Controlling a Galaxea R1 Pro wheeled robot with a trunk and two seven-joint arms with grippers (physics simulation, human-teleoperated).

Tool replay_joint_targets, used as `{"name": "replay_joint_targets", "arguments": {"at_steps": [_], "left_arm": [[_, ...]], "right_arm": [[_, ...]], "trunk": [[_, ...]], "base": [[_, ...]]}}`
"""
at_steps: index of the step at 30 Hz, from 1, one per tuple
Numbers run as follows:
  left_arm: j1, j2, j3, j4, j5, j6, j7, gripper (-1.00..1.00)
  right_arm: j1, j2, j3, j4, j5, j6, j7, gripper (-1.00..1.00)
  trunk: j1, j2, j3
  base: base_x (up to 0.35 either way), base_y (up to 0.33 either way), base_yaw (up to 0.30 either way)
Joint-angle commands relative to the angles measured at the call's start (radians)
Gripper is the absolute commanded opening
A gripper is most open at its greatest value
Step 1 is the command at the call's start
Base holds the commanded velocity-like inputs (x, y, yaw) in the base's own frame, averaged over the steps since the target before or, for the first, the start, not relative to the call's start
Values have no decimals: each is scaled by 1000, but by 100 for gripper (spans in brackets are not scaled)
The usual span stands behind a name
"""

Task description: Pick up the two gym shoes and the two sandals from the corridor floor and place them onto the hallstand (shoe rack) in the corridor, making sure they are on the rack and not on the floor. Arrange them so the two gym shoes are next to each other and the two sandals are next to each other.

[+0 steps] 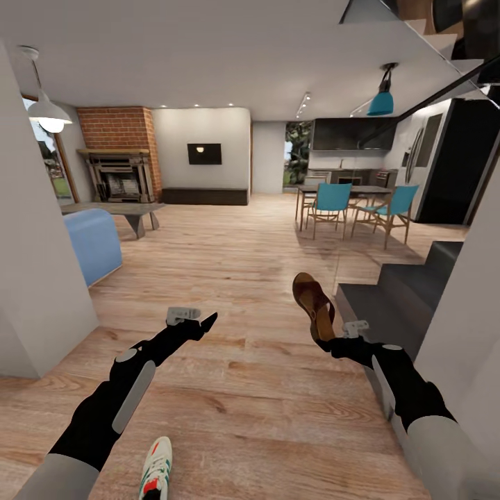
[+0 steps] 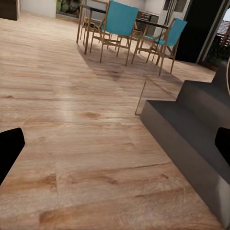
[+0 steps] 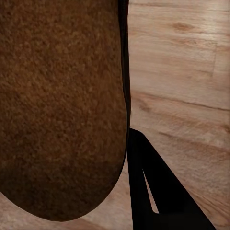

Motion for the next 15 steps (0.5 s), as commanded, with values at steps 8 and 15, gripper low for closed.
{"name": "replay_joint_targets", "arguments": {"at_steps": [8,15], "left_arm": [[-1,1,-1,-1,10,7,0,100],[-1,1,-1,-1,11,7,0,100]], "right_arm": [[-1,1,-3,-1,7,6,6,-100],[-1,1,-4,-1,4,6,6,-100]], "trunk": [[0,0,-1],[0,0,-1]], "base": [[0,0,4],[0,0,0]]}}
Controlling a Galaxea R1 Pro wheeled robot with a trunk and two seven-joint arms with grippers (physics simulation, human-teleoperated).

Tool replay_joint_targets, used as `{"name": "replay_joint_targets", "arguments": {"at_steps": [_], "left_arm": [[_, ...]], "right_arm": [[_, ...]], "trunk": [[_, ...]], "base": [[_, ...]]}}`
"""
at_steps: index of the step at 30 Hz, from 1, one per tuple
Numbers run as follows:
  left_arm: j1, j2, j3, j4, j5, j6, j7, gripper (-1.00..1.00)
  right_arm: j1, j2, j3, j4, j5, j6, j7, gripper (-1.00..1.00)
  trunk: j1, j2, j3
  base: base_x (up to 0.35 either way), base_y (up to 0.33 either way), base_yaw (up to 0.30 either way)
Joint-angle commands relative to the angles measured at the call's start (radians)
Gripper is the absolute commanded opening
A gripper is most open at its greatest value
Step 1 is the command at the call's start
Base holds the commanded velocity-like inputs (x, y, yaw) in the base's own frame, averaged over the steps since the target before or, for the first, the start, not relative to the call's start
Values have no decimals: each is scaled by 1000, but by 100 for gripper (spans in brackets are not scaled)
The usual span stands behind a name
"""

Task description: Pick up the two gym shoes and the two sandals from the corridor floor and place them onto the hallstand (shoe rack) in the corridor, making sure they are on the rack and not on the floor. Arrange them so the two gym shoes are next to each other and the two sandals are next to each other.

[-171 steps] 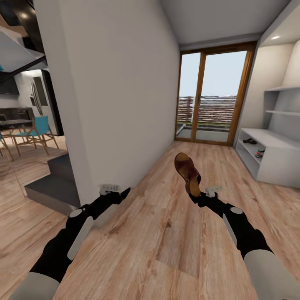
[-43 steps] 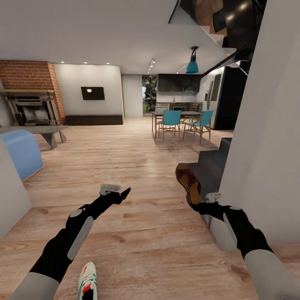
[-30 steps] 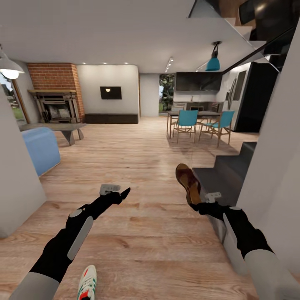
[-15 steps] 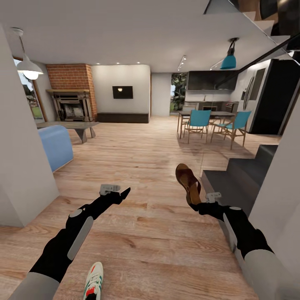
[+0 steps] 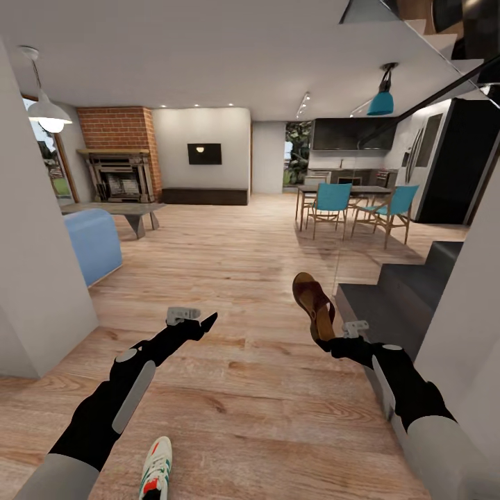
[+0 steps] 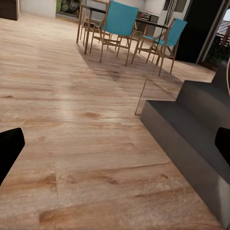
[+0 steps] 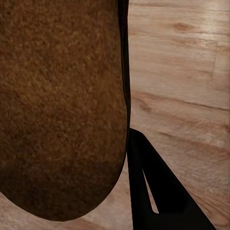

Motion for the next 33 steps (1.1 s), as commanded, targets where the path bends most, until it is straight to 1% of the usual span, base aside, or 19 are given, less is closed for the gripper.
{"name": "replay_joint_targets", "arguments": {"at_steps": [1,9,16,33], "left_arm": [[-1,1,-2,-1,12,7,0,100],[-1,1,-1,-1,13,7,0,100],[-1,1,-1,-1,13,7,0,100],[-1,1,-1,1,11,6,0,100]], "right_arm": [[-1,1,-4,-1,7,6,6,-100],[-1,1,-3,-1,7,6,6,-100],[-1,1,-3,-1,8,6,6,-100],[-1,1,-3,-1,9,6,6,-100]], "trunk": [[0,0,-1],[0,0,-1],[0,0,-2],[0,0,-18]], "base": [[-39,0,0],[-167,-76,0],[-48,-26,31],[-5,-1,202]]}}
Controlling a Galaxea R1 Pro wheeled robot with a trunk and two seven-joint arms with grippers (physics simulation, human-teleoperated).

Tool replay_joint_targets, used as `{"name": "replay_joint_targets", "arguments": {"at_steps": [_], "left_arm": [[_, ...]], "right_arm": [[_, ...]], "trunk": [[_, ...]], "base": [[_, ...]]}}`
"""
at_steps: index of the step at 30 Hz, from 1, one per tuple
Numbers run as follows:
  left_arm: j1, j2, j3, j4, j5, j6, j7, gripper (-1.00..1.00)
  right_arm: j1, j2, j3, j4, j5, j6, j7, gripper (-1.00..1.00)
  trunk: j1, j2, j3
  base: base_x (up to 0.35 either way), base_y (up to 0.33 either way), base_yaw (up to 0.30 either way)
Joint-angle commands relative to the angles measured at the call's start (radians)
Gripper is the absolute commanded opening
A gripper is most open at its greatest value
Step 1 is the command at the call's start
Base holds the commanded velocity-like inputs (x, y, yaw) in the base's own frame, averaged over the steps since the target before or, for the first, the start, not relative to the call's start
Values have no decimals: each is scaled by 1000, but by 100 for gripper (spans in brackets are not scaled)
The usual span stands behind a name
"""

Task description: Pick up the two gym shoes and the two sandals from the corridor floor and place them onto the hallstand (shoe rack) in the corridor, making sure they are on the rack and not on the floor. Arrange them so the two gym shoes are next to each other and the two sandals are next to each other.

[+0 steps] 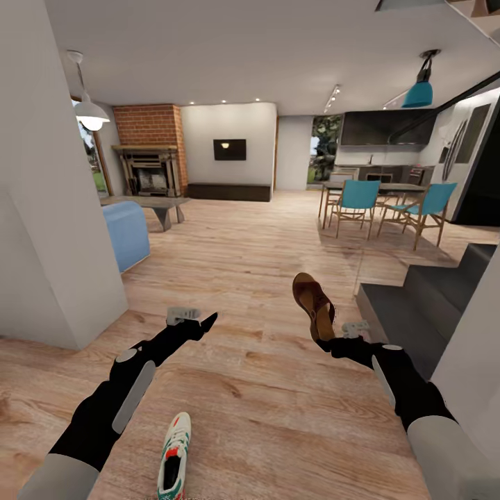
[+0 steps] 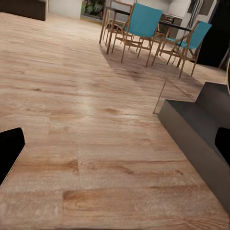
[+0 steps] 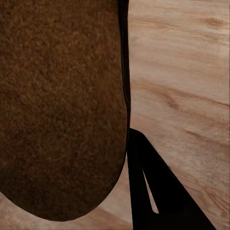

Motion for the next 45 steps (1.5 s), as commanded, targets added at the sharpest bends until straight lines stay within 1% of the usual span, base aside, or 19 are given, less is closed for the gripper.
{"name": "replay_joint_targets", "arguments": {"at_steps": [1,10,23,25,26,27,28,31,32,33,34,37,42,45], "left_arm": [[-1,1,-1,-1,10,7,0,100],[-1,1,-1,-1,10,7,0,100],[-1,5,0,6,4,7,3,100],[-1,5,0,26,3,6,20,100],[-1,5,0,37,2,6,43,100],[-1,5,0,45,1,5,84,100],[-1,5,0,49,1,4,139,100],[-1,5,0,54,1,2,244,100],[-1,5,0,56,0,0,320,100],[-1,5,-1,57,0,-2,389,100],[-1,5,-1,57,0,-5,441,100],[-1,5,-3,59,1,-11,504,100],[8,5,-5,60,1,-13,524,100],[15,4,-6,60,1,-14,527,100]], "right_arm": [[0,1,-4,-2,6,6,7,-100],[0,1,-4,-2,6,6,7,-100],[0,2,-7,-4,4,6,2,-100],[0,6,-6,-4,5,6,-1,-100],[0,8,-6,-4,5,7,-4,-100],[0,12,-6,-5,5,9,-12,-100],[0,15,-6,-5,5,10,-28,-100],[0,25,-5,-6,4,11,-72,-100],[0,43,-5,-8,3,12,-119,-100],[0,66,-5,-15,3,12,-171,-100],[0,87,-5,-25,2,12,-218,-100],[0,113,-3,-62,2,12,-280,-100],[0,124,-3,-147,0,10,-299,-100],[0,125,-3,-171,-1,11,-301,-100]], "trunk": [[0,-1,-2],[0,-1,-9],[0,-1,-10],[0,-1,-10],[0,-1,-10],[0,-1,-10],[0,-1,-10],[0,-1,-10],[0,-1,-10],[0,-1,-10],[0,-1,-10],[0,-1,-10],[0,-1,-10],[0,-1,-10]], "base": [[-73,0,224],[-211,0,183],[-16,0,10],[0,0,0],[0,0,0],[0,0,0],[0,0,0],[0,0,0],[0,0,0],[0,0,0],[0,0,0],[0,0,0],[0,0,0],[0,0,0]]}}
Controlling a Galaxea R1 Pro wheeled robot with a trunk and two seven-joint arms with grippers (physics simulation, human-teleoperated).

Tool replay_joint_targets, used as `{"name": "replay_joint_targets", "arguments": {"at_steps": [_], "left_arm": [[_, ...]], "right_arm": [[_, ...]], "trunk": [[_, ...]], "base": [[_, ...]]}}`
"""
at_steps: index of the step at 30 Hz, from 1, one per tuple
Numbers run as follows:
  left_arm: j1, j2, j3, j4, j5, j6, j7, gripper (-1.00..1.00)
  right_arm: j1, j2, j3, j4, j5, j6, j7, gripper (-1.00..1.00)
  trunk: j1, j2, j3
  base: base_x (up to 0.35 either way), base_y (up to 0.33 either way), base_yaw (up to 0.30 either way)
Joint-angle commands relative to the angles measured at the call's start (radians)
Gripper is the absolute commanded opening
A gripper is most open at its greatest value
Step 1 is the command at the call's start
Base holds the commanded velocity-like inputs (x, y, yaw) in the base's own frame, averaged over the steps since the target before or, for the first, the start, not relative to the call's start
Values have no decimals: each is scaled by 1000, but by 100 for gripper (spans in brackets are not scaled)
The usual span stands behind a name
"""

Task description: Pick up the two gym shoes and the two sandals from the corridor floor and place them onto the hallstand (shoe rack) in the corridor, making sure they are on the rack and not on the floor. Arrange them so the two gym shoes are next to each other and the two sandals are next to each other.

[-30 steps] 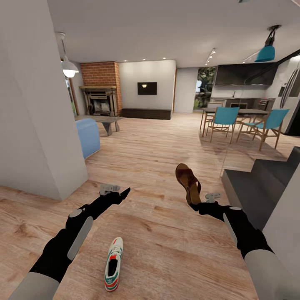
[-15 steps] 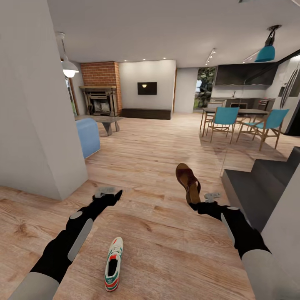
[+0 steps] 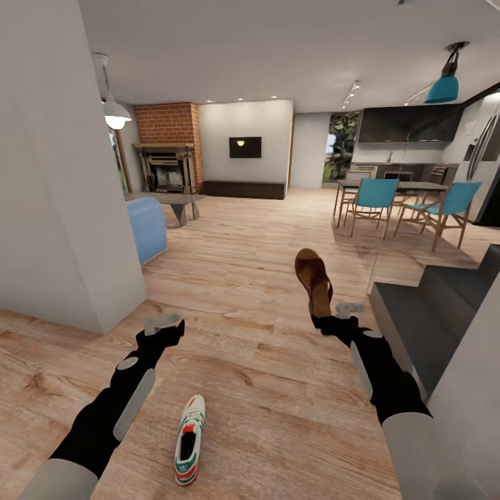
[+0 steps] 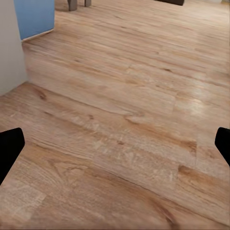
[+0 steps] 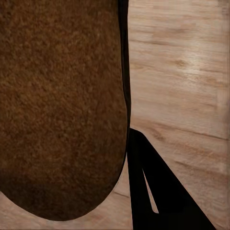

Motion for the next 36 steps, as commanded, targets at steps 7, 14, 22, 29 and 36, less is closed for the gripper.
{"name": "replay_joint_targets", "arguments": {"at_steps": [7,14,22,29,36], "left_arm": [[4,0,-5,18,11,-17,11,100],[5,-1,-5,36,12,-58,11,100],[5,-1,-108,141,9,-136,10,100],[5,-1,-220,308,6,-383,12,100],[5,-1,-228,319,6,-401,11,100]], "right_arm": [[0,1,-2,-21,7,6,5,-100],[0,2,-2,-24,8,7,4,-100],[0,2,-2,-24,9,7,4,-100],[0,2,-2,-25,10,7,4,-100],[0,2,-2,-25,9,7,4,-100]], "trunk": [[15,-28,-14],[22,-37,-42],[25,-39,-83],[28,-40,-122],[32,-42,-160]], "base": [[0,0,0],[0,0,0],[0,0,0],[0,0,32],[0,0,79]]}}
